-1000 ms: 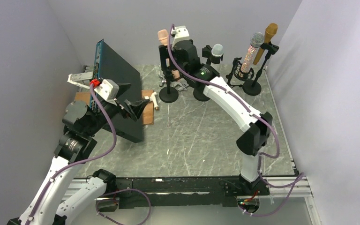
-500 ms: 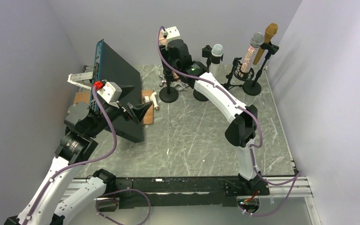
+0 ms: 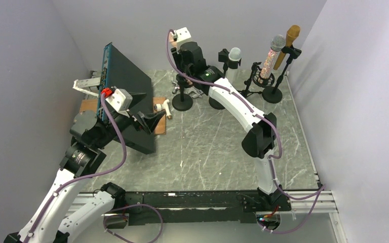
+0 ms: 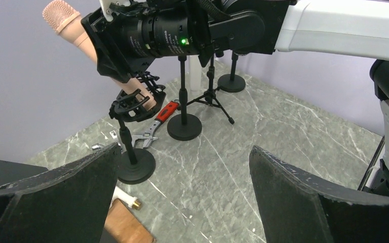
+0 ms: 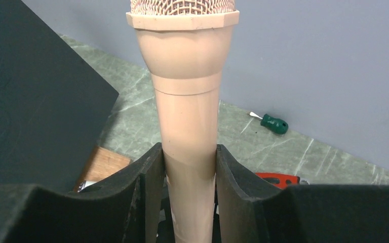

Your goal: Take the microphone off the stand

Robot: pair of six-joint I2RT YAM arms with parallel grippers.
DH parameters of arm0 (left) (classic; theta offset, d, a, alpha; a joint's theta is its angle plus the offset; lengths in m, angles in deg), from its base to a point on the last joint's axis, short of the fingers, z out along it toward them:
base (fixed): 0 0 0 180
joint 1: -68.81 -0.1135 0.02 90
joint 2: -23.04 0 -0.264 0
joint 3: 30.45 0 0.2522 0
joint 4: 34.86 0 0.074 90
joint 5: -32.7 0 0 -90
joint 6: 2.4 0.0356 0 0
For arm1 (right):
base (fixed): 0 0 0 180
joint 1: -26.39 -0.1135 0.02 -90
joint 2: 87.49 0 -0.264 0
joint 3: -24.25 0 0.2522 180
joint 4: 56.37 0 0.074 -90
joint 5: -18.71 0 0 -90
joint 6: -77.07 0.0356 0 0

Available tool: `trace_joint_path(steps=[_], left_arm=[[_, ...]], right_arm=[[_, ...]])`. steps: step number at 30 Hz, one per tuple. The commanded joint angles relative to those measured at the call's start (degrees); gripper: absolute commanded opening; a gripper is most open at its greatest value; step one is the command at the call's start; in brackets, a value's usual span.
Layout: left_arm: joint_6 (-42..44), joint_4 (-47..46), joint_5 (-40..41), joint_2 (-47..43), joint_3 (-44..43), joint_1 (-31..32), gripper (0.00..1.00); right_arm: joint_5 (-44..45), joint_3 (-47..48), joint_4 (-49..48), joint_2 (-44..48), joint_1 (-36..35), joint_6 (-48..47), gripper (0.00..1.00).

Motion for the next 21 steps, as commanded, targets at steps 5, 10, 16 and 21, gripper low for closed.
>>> trace_joint_path(steps=[5,10,16,21], left_arm=[[0.0,-3.0,1.2,0.4,0.4,0.2,0.99],[-0.4,-2.9,2.6,0.6,0.5,0.4,0.99],[-0.6,-3.0,3.3,0.7,0.8,0.3,0.99],[-0.8,-2.6,5.2,1.3,0.7,0.4,0.99]], right_arm=[[-0.5,4.8,-7.0,2.2,0.3,-4.4,0.15],[-2.7,10.0,-5.9,1.7,0.2,-5.6,0.1],[-4.8,9.5,-8.5,4.9,0.1,-3.8,0.0],[-7.1,8.7,-7.4,8.4,0.1,1.5,0.0]])
